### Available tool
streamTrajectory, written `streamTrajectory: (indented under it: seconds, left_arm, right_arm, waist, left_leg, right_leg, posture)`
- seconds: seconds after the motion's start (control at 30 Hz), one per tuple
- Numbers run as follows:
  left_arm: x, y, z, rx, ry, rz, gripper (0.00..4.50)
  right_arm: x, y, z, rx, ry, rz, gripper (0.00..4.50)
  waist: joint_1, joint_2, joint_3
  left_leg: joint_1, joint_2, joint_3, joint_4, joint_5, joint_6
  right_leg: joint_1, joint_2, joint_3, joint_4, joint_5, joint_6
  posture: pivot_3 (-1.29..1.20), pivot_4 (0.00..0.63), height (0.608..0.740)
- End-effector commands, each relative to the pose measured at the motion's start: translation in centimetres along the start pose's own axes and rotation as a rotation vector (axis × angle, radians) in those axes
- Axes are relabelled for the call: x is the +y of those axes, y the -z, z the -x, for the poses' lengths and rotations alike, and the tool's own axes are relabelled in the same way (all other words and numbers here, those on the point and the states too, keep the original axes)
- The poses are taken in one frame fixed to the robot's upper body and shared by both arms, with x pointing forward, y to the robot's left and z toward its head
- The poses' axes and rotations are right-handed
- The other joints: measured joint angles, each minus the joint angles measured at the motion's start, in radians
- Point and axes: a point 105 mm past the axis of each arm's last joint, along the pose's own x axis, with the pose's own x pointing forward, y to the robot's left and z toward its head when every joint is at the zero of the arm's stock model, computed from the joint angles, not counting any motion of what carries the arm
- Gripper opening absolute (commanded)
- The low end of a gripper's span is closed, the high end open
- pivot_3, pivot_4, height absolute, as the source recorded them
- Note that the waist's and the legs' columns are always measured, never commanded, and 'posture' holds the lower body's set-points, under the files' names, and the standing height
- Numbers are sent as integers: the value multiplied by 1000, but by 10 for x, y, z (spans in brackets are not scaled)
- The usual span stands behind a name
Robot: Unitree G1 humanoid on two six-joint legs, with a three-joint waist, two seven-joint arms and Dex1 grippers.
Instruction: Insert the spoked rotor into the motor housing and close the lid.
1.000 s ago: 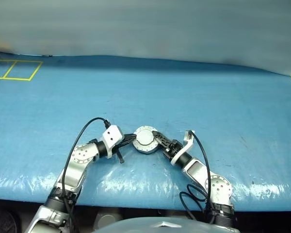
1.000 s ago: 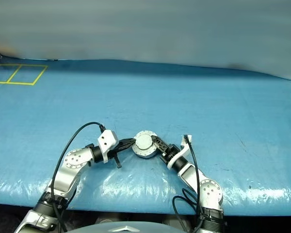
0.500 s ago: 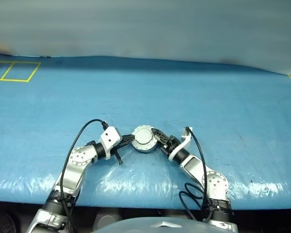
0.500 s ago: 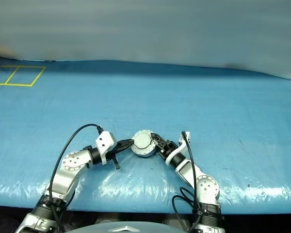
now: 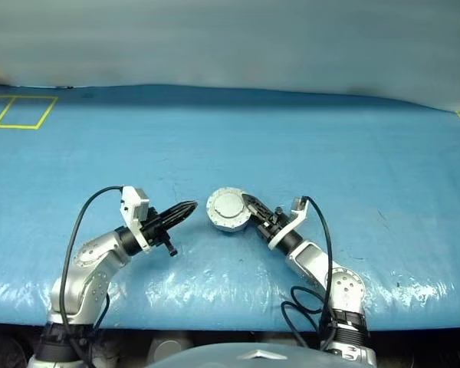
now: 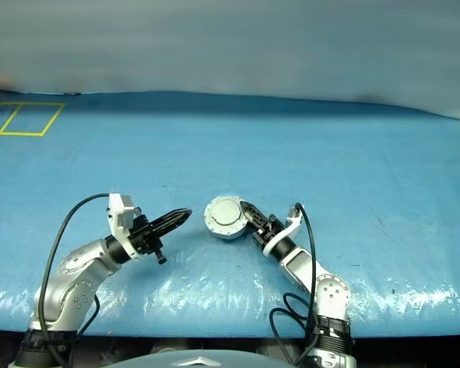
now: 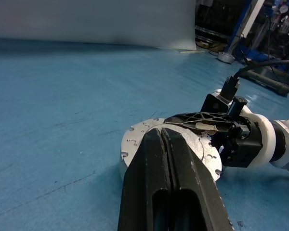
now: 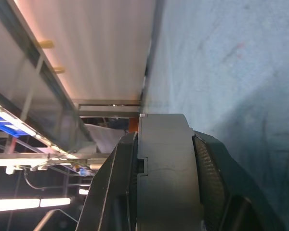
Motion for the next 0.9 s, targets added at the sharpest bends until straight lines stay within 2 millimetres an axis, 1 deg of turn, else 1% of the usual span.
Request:
streamTrajectory:
  seconds: [0.03,0.07,0.13,0.17,0.2,0.23,0.27,0.33,0.43,0.5,0.53,0.63,0.7,0.77,0.9]
  left_arm:
    - [-9,-3,3,-69,-2,165,0]
    - [-7,0,5,-82,-31,205,180]
    - [-8,3,8,-126,-36,309,611]
    - [-13,2,9,-160,-8,366,950]
    - [-18,0,9,-181,15,397,1315]
    - [-23,-2,9,-203,33,419,1560]
    - [-25,-4,9,-225,42,439,1958]
    - [-29,-7,8,-252,54,459,2633]
    - [-41,-8,5,-250,107,469,3641]
    - [-44,-8,4,-252,115,476,4330]
    - [-44,-10,2,-267,111,485,4421]
    - [-43,-11,-3,-280,103,493,4421]
    - [-36,-8,-9,-299,69,520,4421]
    - [-31,-9,-14,-335,64,542,4421]
    - [-35,-13,-28,-369,108,582,4421]
  right_arm:
    - [59,4,-16,9,-292,-47,1269]
    - [66,5,-17,19,-320,-45,1269]
    - [78,10,-19,51,-360,-38,1269]
    - [82,13,-20,69,-368,-28,1269]
    - [85,15,-21,81,-374,-22,1269]
    - [88,17,-21,95,-385,-14,1269]
    - [90,19,-21,105,-395,-6,1269]
    - [92,21,-21,118,-398,3,1269]
    - [90,25,-22,147,-375,23,1269]
    - [88,25,-22,155,-365,27,1269]
    - [87,26,-22,159,-357,32,1269]
    - [85,26,-22,167,-343,38,1269]
    - [84,26,-23,173,-330,46,1269]
    - [83,26,-23,181,-316,60,1269]
    - [82,27,-24,197,-294,79,1269]
  waist:
    - [-1,0,3]
    - [0,-1,4]
    - [0,-1,5]
    - [0,-1,5]
    - [-1,-1,5]
    - [-1,-1,5]
    - [0,-2,6]
    - [2,-2,6]
    - [3,-2,6]
    - [3,-2,6]
    - [3,-2,6]
    - [3,-2,6]
    - [4,-2,6]
    - [6,-2,6]
    - [5,-2,6]
  left_leg:
    - [0,0,0,0,0,0]
    - [0,1,0,1,0,0]
    - [0,0,-1,1,0,0]
    - [0,0,-1,1,0,0]
    - [0,0,-1,1,0,0]
    - [0,0,-1,1,0,0]
    - [0,0,-1,1,0,0]
    - [-1,0,-1,1,0,0]
    - [-1,-2,-1,1,0,0]
    - [-2,-2,-1,1,0,0]
    - [-2,-3,-1,1,0,0]
    - [-2,-3,-1,2,0,0]
    - [-2,-3,-1,2,0,0]
    - [-2,-4,-1,2,0,0]
    - [-2,-4,-1,3,0,0]
  right_leg:
    - [0,0,0,0,0,0]
    - [0,0,0,0,0,0]
    - [0,0,0,0,0,0]
    - [0,1,-1,0,0,0]
    - [0,1,-1,0,0,0]
    - [0,1,-1,1,0,0]
    - [0,1,-1,1,0,0]
    - [-1,1,-1,1,0,-1]
    - [-1,1,-1,1,0,-1]
    - [-1,0,0,0,0,-1]
    - [-1,0,0,0,0,-1]
    - [-1,0,0,0,0,-1]
    - [-1,1,0,0,0,-1]
    - [-1,1,-1,1,0,0]
    - [0,1,0,0,0,0]
  posture:
    - [0,150,740]
    - [0,150,740]
    - [0,150,740]
    - [0,150,740]
    - [0,150,740]
    - [0,150,740]
    - [0,150,740]
    - [0,150,740]
    - [0,150,740]
    - [0,150,740]
    - [0,150,740]
    - [0,150,740]
    - [0,150,740]
    - [0,150,740]
    - [0,150,740]
